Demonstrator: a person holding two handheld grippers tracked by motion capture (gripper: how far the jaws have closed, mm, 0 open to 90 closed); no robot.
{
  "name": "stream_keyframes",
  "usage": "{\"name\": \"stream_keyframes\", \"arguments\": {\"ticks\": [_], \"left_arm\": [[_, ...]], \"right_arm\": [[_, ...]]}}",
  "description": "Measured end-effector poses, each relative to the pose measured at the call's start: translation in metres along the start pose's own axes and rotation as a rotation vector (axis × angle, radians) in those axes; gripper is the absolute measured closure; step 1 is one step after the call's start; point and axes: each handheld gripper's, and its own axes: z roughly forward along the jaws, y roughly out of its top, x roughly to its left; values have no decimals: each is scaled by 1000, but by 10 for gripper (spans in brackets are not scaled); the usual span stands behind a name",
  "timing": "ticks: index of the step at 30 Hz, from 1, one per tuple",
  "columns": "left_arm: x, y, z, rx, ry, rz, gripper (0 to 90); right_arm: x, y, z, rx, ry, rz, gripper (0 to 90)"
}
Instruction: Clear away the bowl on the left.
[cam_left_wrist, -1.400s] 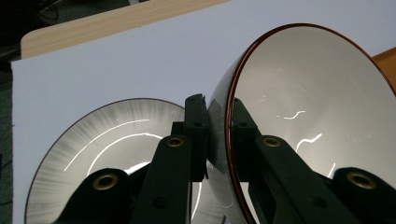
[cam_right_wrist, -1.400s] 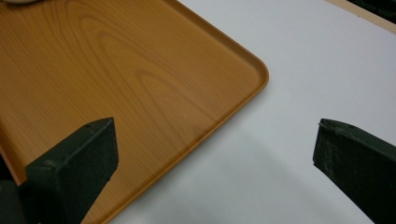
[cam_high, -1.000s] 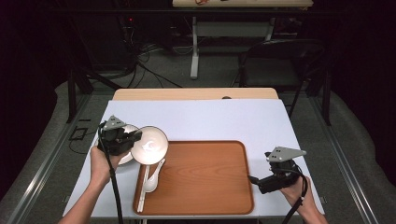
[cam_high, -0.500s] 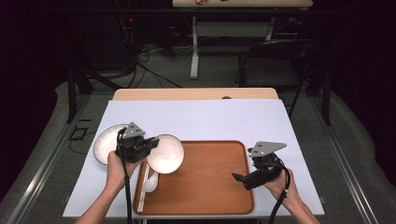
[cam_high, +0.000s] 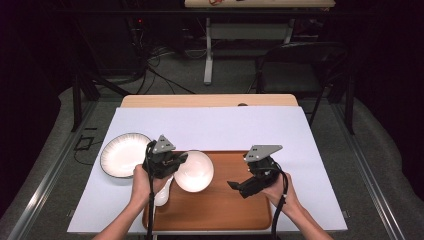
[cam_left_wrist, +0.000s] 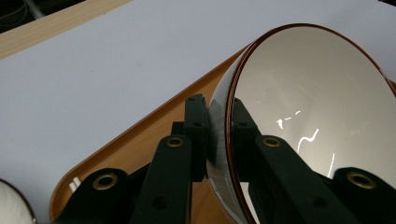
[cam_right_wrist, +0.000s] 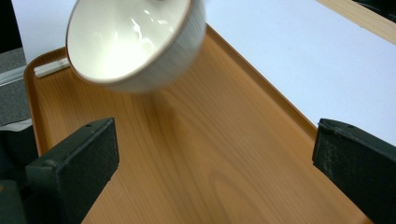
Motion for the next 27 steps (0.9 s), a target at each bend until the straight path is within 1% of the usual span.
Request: {"name": "stream_keyframes", "arguments": {"ticks": [2,3,4,5,6,8,10,11,12,13,14,17,18,21,25,27], "left_arm": [[-4,1,4,6,-7,7,824],[-6,2,6,0,-7,10,824],[-8,3,8,7,-12,18,823],[-10,3,10,7,-14,16,823],[-13,4,12,8,-13,26,823],[-18,6,16,7,-22,32,823],[-22,7,20,10,-30,44,823],[-25,9,21,12,-29,54,823],[-28,9,22,8,-29,57,823],[-29,10,23,3,-30,58,822],[-31,10,24,3,-37,62,822],[-35,10,26,-11,-38,63,822],[-36,10,27,-11,-39,64,822],[-39,10,27,-14,-41,70,822],[-42,8,28,-22,-37,66,820],[-45,7,30,-16,-33,67,819]], "right_arm": [[2,4,8,8,9,-3,7],[2,5,10,11,12,-10,10],[3,6,13,13,16,-6,15],[3,8,16,14,22,-7,27],[3,9,18,15,22,-3,43],[4,12,22,12,27,2,79],[5,16,27,12,26,10,163],[5,17,30,9,27,9,186],[5,18,34,14,24,11,238],[5,19,37,22,26,11,293],[5,19,39,27,30,12,328],[5,17,46,55,21,19,421],[5,15,47,62,7,19,451],[3,13,48,77,-10,42,543],[1,11,47,82,-27,51,636],[-2,9,48,85,-26,65,687]]}}
